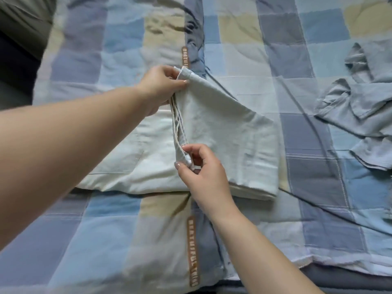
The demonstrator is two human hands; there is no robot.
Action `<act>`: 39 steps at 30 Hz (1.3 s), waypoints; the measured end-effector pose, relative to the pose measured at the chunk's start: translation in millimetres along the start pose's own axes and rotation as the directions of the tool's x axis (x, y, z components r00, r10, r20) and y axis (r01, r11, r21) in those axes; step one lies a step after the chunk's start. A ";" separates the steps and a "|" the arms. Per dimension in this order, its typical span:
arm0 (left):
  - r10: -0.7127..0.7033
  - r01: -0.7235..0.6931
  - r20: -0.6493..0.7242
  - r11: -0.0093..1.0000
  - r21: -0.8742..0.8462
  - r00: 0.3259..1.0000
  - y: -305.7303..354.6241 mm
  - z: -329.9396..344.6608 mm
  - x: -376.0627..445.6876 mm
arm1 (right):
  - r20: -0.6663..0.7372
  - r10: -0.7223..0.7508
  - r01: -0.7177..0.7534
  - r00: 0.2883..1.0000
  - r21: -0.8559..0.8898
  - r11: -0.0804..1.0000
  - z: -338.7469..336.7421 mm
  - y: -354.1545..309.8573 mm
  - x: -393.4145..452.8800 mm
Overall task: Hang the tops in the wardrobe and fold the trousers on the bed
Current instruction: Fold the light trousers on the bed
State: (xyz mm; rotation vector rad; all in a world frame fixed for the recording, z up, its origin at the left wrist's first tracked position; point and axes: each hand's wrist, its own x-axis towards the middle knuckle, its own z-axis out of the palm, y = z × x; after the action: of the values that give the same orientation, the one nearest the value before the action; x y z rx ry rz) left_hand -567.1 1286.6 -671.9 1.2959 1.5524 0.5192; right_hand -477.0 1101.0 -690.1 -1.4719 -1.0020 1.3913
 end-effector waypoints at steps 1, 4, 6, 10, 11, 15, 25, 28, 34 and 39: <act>-0.003 0.003 -0.016 1.000 0.001 1.000 -7.0 -19.6 0.4 | 0.008 0.003 -0.003 1.000 0.000 1.000 20.1 -0.4 3.2; -0.035 0.037 -0.058 0.999 0.025 0.998 -36.4 -83.6 3.7 | 0.054 0.008 -0.007 0.999 -0.019 1.000 84.9 -1.6 13.5; -0.065 0.068 -0.073 0.997 0.042 0.995 -58.0 -123.3 6.5 | 0.108 0.016 -0.011 0.994 -0.051 0.999 125.7 -2.0 19.4; -0.110 0.115 -0.120 0.993 0.036 0.987 -94.0 -180.3 14.2 | 0.182 0.033 -0.015 0.983 -0.098 0.995 186.1 -2.3 30.8; -0.117 0.123 -0.131 0.992 0.036 0.984 -101.0 -191.1 15.4 | 0.201 0.037 -0.015 0.979 -0.109 0.994 199.3 -2.2 34.4; -0.130 0.141 -0.183 0.989 0.046 0.974 -121.7 -231.1 17.7 | 0.273 0.034 0.008 0.962 -0.149 0.989 247.0 -2.9 46.6; -0.194 0.239 -0.310 0.964 0.114 0.931 -154.9 -304.4 18.8 | 0.369 0.034 0.036 0.929 -0.181 0.983 331.2 -12.2 65.1; -0.243 0.311 -0.330 0.935 0.169 0.912 -169.2 -301.7 23.8 | 0.478 0.113 0.014 0.871 -0.255 0.967 335.7 2.7 66.0; 0.010 0.245 -0.416 0.795 0.555 0.909 -191.0 -256.0 35.1 | 0.327 0.171 -0.089 0.929 -0.251 0.964 248.6 39.8 67.0; 0.239 -0.189 0.032 0.672 0.716 0.970 -183.6 -144.6 33.5 | -0.246 0.156 -0.223 0.957 -0.277 0.935 95.3 85.0 51.9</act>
State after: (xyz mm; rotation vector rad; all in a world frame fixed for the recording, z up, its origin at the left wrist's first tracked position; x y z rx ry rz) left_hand -778.1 1294.0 -777.5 2.0999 1.7390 0.0661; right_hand -569.4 1128.8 -788.5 -1.9508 -0.9799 1.2080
